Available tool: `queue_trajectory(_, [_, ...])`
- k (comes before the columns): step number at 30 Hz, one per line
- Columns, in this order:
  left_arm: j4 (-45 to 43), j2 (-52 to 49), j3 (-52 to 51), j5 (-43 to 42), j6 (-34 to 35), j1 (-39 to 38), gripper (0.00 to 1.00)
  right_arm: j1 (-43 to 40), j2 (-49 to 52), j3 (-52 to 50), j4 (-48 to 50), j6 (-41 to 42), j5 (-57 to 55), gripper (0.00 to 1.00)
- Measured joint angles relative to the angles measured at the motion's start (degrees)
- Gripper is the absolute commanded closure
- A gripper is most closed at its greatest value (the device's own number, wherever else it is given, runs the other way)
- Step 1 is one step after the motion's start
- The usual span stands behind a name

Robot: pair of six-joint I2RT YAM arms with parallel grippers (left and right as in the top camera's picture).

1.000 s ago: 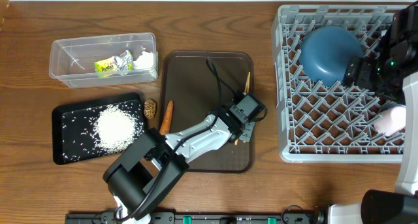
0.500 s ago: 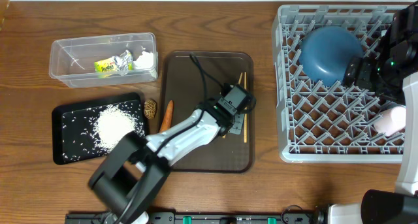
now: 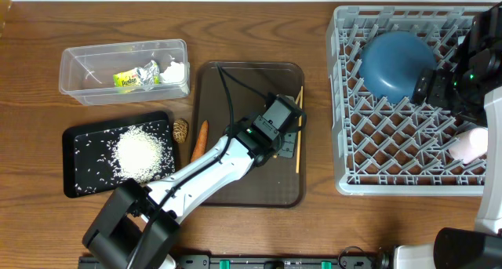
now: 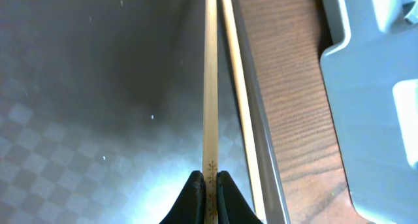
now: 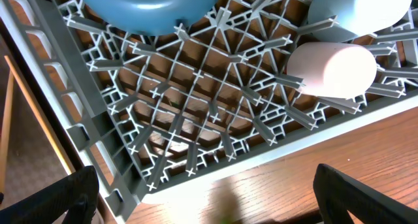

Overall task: Sort waste into correct bins and load items into the dishwasher rack
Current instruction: 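Lift the chopsticks with the left gripper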

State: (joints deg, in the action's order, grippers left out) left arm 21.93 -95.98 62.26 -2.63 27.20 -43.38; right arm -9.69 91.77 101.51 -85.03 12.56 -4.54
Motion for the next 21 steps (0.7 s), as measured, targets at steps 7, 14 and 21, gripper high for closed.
queue_trajectory(7, [3.7, 0.0, -0.1, -0.4, 0.9, 0.0, 0.94, 0.0, 0.0, 0.0, -0.2, 0.0, 0.0, 0.01])
queue_trajectory(14, [5.2, 0.0, -2.8, -0.4, 1.1, 0.0, 0.83, 0.0, 0.0, 0.0, -0.2, 0.0, 0.0, 0.01])
queue_trajectory(21, [5.5, 0.0, -4.8, -0.8, 1.4, 0.0, 0.61, 0.0, 0.0, 0.0, -0.4, 0.0, 0.0, 0.01])
